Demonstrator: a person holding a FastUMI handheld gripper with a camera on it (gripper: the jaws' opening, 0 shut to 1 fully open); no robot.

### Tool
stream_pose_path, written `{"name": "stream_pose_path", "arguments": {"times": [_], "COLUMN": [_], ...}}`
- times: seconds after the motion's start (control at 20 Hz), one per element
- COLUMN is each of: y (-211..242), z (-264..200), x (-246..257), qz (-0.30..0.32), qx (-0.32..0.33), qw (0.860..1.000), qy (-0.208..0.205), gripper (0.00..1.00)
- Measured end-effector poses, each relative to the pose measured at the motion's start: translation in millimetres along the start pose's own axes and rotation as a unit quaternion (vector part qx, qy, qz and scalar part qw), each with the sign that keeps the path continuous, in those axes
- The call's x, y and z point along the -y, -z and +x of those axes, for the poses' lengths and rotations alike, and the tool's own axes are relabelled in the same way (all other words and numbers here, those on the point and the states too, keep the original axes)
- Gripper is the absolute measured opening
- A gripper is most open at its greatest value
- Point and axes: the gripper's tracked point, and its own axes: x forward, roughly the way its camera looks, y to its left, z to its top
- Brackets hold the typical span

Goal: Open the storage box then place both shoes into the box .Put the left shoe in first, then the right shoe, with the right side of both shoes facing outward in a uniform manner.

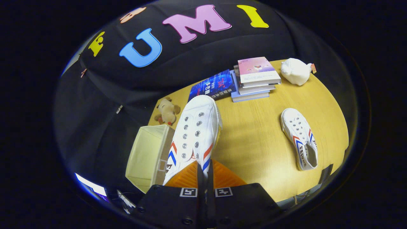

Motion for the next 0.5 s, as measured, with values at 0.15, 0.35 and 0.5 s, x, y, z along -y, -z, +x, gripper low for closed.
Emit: {"name": "stream_pose_path", "arguments": {"times": [0.15, 0.35, 0.5], "y": [-1, 12, 32], "z": [-7, 4, 23], "x": [-58, -116, -151], "qz": [0.036, 0.016, 0.037], "qx": [0.001, -0.007, -0.026], "qw": [0.998, 0.997, 0.995], "qy": [-0.046, -0.081, -0.094], "gripper": [0.05, 0.05, 0.05]}}
